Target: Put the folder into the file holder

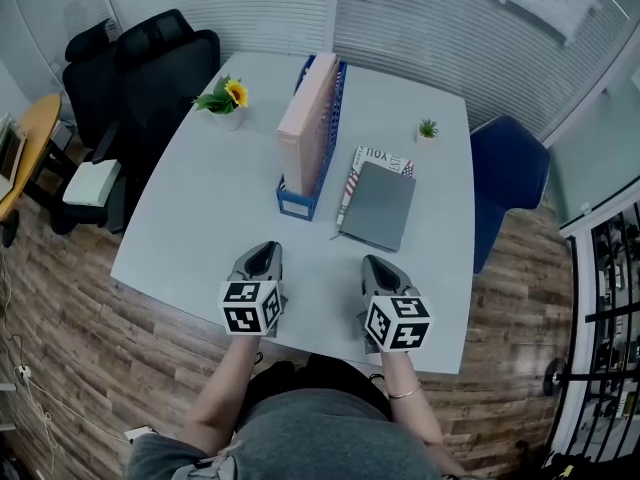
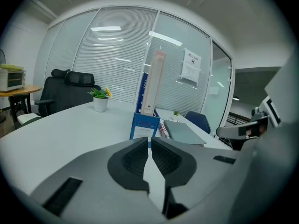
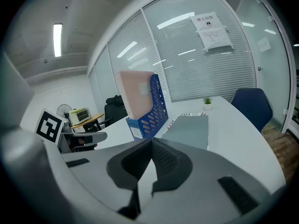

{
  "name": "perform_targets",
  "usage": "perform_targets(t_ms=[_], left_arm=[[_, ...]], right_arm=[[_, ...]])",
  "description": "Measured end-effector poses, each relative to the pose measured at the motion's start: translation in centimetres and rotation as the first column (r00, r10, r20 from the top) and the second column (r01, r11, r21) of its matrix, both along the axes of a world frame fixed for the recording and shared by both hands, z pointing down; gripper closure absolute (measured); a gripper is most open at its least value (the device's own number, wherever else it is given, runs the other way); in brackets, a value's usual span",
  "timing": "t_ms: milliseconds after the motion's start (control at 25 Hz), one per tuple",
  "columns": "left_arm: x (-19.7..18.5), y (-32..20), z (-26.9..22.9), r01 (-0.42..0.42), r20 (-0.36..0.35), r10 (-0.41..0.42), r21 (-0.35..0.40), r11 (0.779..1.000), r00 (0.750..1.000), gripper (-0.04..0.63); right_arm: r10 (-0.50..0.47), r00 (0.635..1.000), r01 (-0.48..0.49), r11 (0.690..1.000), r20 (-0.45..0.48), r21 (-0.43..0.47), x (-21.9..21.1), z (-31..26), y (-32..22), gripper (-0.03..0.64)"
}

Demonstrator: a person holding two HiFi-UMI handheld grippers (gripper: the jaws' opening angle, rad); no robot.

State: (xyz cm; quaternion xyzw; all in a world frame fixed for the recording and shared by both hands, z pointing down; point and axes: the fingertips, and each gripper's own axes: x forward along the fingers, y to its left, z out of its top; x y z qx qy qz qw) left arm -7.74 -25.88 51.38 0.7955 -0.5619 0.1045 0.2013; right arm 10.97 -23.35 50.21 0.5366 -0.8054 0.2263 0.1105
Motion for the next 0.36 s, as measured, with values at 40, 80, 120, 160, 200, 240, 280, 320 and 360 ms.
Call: perform_targets(t_ms=[40,80,120,160,200,240,280,320,360], left_arm=[[0.14,0.16,0.01,-0.004,0.007,0.004,-0.001,1.0,1.0,0.555],[0.28,0.3,0.04,-0.009,0.017,0.009,-0.001,1.0,1.0,0.555],[0.41,0.39,0.06,-0.014,0.027,0.014,0.0,1.0,1.0,0.555],[0.53,0.44,0.05,-0.016,0.034,0.016,0.001,1.0,0.999,0.555],[0.62,0.47,0.02,-0.018,0.036,0.018,0.002,1.0,0.999,0.555],[0.68,0.5,-0.03,-0.018,0.035,0.018,0.002,1.0,0.999,0.555],[0.7,0.52,-0.08,-0.018,0.033,0.018,0.002,1.0,0.999,0.555],[0.7,0.55,-0.13,-0.017,0.031,0.017,0.001,1.0,0.999,0.555],[0.69,0.57,-0.18,-0.016,0.029,0.016,0.001,1.0,0.999,0.555]], right_arm=[[-0.002,1.0,0.002,1.0,0.001,0.0,-0.05,-0.01,-0.02,0.614],[-0.004,1.0,0.004,1.0,0.003,0.001,-0.1,-0.02,-0.06,0.614],[-0.006,1.0,0.006,1.0,0.004,0.002,-0.13,-0.02,-0.12,0.614],[-0.007,1.0,0.007,1.0,0.005,0.003,-0.14,-0.04,-0.2,0.614],[-0.009,1.0,0.009,1.0,0.005,0.005,-0.15,-0.07,-0.28,0.614],[-0.01,1.0,0.01,1.0,0.005,0.007,-0.18,-0.09,-0.35,0.614],[-0.012,1.0,0.012,1.0,0.006,0.009,-0.23,-0.11,-0.41,0.614],[-0.014,1.0,0.014,1.0,0.007,0.01,-0.29,-0.13,-0.46,0.614],[-0.016,1.0,0.016,1.0,0.008,0.012,-0.36,-0.14,-0.52,0.614]])
